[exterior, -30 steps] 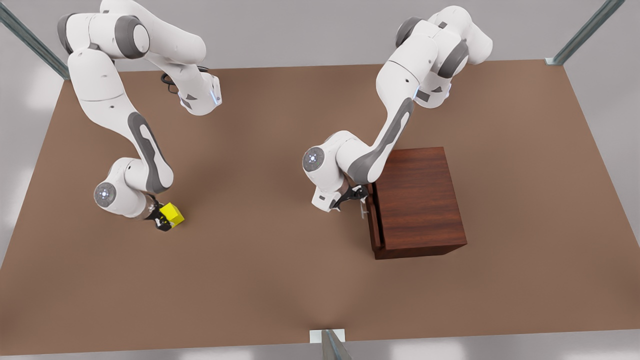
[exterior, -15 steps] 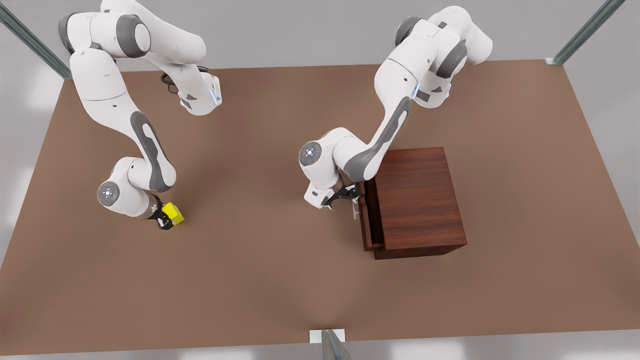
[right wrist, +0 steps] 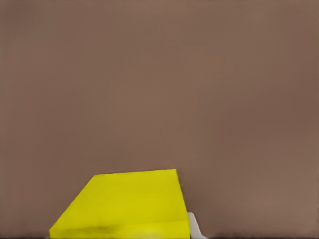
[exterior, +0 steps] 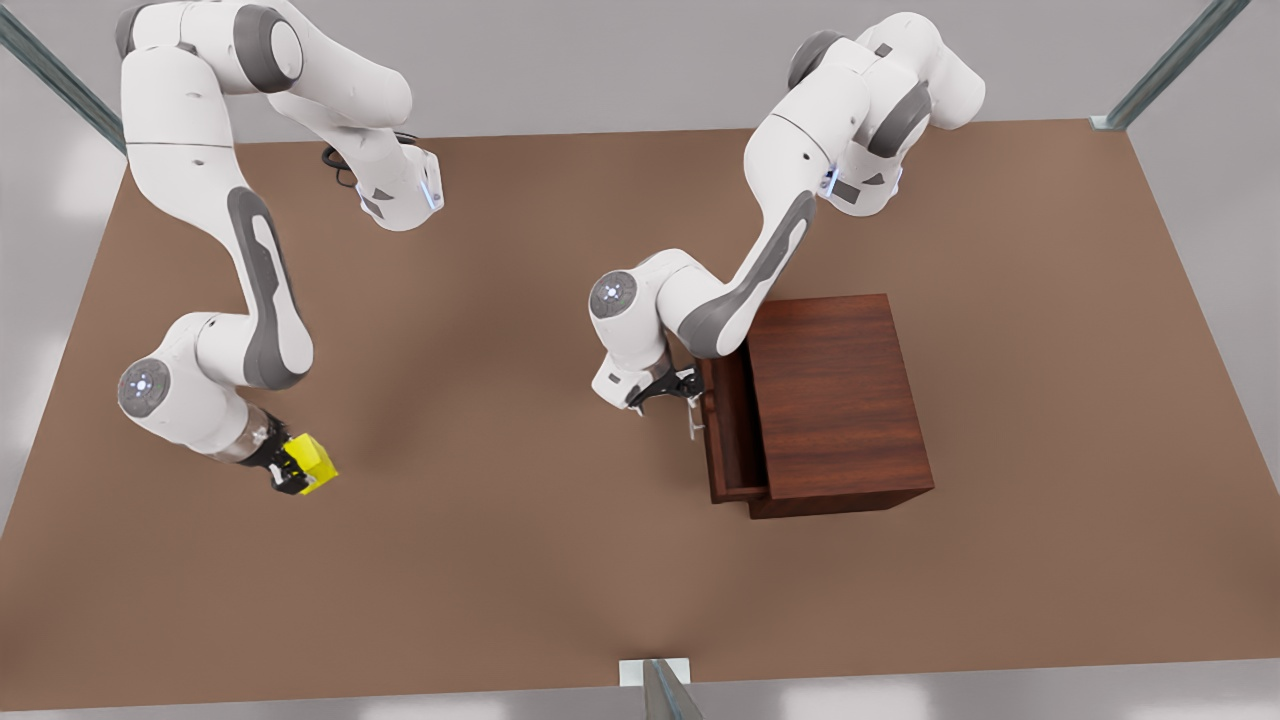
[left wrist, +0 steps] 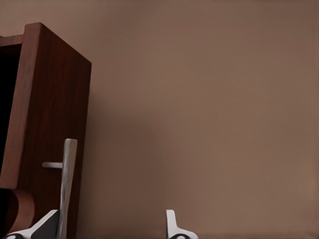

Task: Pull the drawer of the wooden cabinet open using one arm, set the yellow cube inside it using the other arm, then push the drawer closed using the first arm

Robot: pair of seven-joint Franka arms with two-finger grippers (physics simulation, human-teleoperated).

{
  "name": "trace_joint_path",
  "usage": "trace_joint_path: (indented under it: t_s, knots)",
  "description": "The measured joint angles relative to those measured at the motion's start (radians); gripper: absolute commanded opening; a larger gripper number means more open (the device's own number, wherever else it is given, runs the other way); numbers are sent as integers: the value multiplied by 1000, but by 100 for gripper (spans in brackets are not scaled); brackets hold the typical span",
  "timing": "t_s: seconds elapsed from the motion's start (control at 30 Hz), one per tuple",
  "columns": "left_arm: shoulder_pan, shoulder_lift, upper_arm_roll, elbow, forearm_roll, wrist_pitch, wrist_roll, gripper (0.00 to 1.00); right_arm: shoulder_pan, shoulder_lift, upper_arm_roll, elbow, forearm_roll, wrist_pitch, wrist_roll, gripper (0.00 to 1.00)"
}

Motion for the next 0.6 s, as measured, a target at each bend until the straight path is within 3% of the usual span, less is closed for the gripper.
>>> trace_joint_path:
  t_s: [0.23, 0.6]
  knots:
    - [-14, 3, 0, 3, 1, 21, 1, 100, 7, -6, 17, 178, -55, -198, 19, 66]
    - [-42, 12, -1, 19, 1, 41, -4, 100, 6, -5, 40, 228, -96, -329, 40, 66]
